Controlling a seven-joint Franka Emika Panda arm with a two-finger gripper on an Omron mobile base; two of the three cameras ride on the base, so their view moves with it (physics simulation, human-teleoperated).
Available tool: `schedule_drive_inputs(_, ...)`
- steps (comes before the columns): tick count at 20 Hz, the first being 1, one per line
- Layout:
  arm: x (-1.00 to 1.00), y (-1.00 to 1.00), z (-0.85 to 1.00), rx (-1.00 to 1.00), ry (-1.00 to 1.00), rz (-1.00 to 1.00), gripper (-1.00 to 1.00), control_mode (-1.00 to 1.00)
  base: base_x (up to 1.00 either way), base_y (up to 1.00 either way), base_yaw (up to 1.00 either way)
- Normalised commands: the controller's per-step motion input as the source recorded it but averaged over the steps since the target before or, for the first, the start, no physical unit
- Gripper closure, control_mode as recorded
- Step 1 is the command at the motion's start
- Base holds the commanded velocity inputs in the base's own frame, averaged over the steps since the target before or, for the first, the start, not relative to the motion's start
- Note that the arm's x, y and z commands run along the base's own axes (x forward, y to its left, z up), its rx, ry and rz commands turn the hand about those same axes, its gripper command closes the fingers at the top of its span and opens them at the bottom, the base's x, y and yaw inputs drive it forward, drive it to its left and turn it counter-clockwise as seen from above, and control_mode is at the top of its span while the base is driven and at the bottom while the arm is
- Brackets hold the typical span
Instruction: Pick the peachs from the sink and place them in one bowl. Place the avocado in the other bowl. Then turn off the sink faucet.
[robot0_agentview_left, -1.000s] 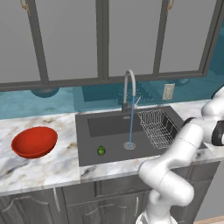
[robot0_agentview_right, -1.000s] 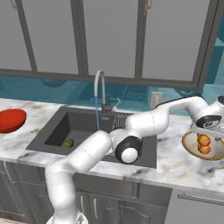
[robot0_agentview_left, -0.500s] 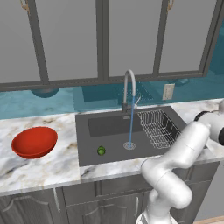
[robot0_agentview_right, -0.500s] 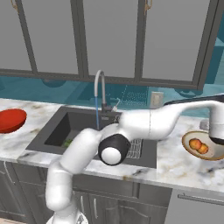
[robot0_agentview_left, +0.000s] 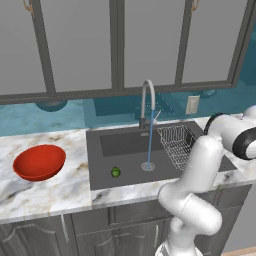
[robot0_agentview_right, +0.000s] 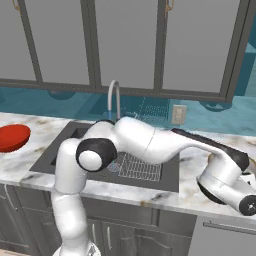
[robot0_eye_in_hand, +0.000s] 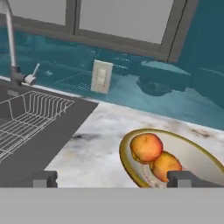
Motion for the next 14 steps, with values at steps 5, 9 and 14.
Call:
schedule_drive_inputs(5, -0.1, 1.0, -0.08, -0.37, 0.08, 0.0, -1.0, -1.0, 0.0, 0.0, 0.0)
schedule_drive_inputs(9, 0.01, 1.0, 0.49, -0.34, 0.02, 0.03, -1.0, -1.0, 0.0, 0.0, 0.0)
schedule_drive_inputs(14, 0.24, 1.0, 0.64, -0.21, 0.09, 0.17, -1.0, -1.0, 0.0, 0.0, 0.0)
